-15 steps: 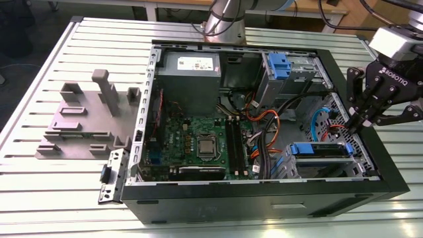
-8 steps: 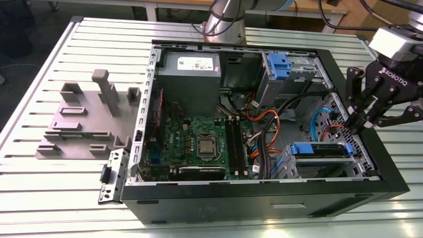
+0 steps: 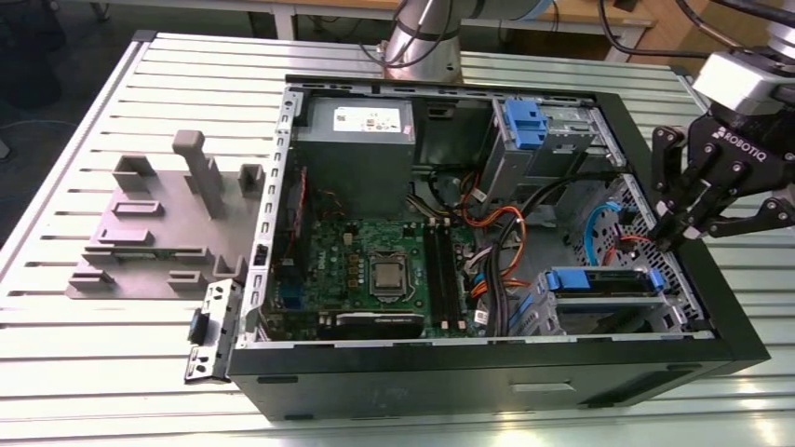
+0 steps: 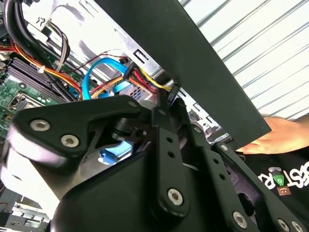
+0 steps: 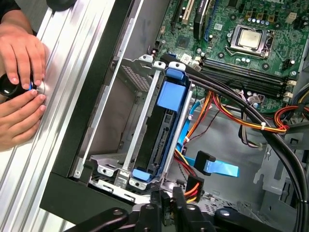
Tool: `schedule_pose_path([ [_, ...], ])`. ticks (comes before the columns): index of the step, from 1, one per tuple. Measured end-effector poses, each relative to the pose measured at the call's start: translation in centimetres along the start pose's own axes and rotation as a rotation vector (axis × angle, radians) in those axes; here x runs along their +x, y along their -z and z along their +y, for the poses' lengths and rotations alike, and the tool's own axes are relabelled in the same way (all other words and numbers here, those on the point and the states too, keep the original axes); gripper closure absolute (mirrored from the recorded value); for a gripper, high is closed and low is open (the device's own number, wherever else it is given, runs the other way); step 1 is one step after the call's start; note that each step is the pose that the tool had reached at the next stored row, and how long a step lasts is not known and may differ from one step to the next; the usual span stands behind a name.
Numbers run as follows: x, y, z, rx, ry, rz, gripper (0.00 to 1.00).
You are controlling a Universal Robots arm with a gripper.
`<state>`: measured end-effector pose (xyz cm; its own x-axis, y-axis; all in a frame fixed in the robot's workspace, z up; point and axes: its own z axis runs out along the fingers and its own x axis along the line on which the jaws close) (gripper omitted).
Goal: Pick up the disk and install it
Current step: 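Insert the first disk wire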
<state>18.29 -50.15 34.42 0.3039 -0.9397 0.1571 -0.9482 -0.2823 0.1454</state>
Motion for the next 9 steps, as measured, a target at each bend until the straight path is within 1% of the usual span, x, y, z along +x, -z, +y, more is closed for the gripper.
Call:
schedule_pose_path([
  [1, 0.00, 0.00, 0.00, 0.0000, 0.000, 0.0000, 0.81],
  [5, -0.01, -0.01, 0.01, 0.0001, 0.000, -0.0003, 0.81],
  [9, -0.07, 0.22, 0.38, 0.0004, 0.000, -0.0003, 0.81],
])
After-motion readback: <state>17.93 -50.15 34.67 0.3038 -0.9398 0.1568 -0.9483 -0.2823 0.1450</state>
